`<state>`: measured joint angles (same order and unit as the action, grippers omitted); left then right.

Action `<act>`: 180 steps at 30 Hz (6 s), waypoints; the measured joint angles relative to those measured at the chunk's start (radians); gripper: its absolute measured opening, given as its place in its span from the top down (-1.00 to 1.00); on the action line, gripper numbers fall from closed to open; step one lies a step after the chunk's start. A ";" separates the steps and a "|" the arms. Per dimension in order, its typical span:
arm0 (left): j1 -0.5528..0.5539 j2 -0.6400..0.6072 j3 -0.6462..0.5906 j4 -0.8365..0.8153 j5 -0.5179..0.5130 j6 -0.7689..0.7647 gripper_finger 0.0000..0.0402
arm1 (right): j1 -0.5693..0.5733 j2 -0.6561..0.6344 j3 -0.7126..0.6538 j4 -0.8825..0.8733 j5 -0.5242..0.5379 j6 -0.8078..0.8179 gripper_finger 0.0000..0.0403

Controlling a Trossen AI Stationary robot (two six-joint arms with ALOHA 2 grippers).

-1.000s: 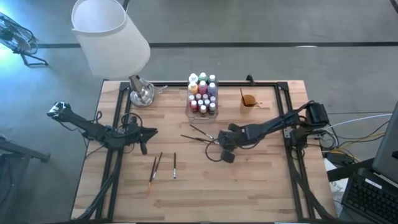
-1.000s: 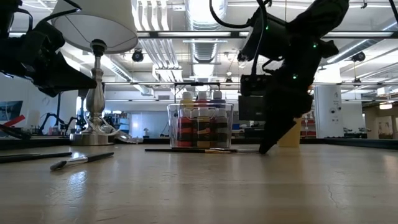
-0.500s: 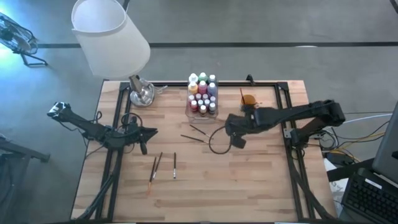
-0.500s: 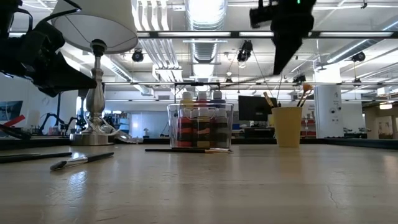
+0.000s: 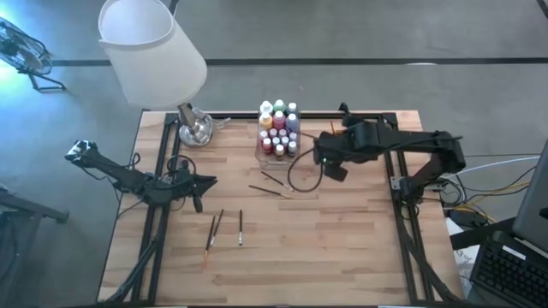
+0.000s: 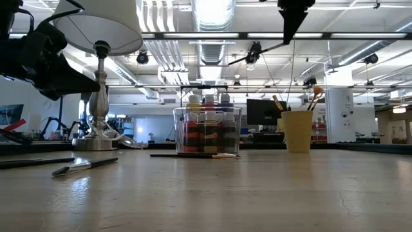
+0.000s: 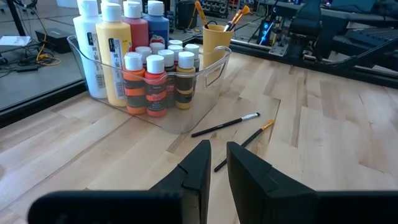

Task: Pick & Place Paint Supplies
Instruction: Put the silver paint brush into the cup

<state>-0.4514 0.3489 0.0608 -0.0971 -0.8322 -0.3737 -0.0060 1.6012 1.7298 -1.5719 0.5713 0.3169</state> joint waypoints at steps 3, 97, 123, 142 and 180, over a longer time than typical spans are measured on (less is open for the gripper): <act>0.000 0.001 0.000 0.000 0.000 0.000 0.72 | -0.042 -0.011 -0.001 0.000 0.039 -0.054 0.96; 0.001 0.001 0.000 0.004 -0.067 -0.019 0.72 | -0.053 -0.256 -0.362 0.001 0.708 -0.942 0.96; 0.001 0.001 0.000 0.009 -0.067 -0.020 0.72 | 0.061 -0.447 -0.781 0.000 0.684 -0.819 0.96; 0.001 0.001 0.000 0.007 -0.067 -0.020 0.72 | 0.061 -0.278 -0.817 0.017 0.685 -0.810 0.96; 0.001 0.002 0.000 0.007 -0.067 -0.020 0.72 | 0.024 -0.044 -0.814 0.145 0.660 -0.799 0.86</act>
<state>-0.4503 0.3504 0.0605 -0.0902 -0.8996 -0.3933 0.0185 1.5576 0.9161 -1.4273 1.2316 -0.4824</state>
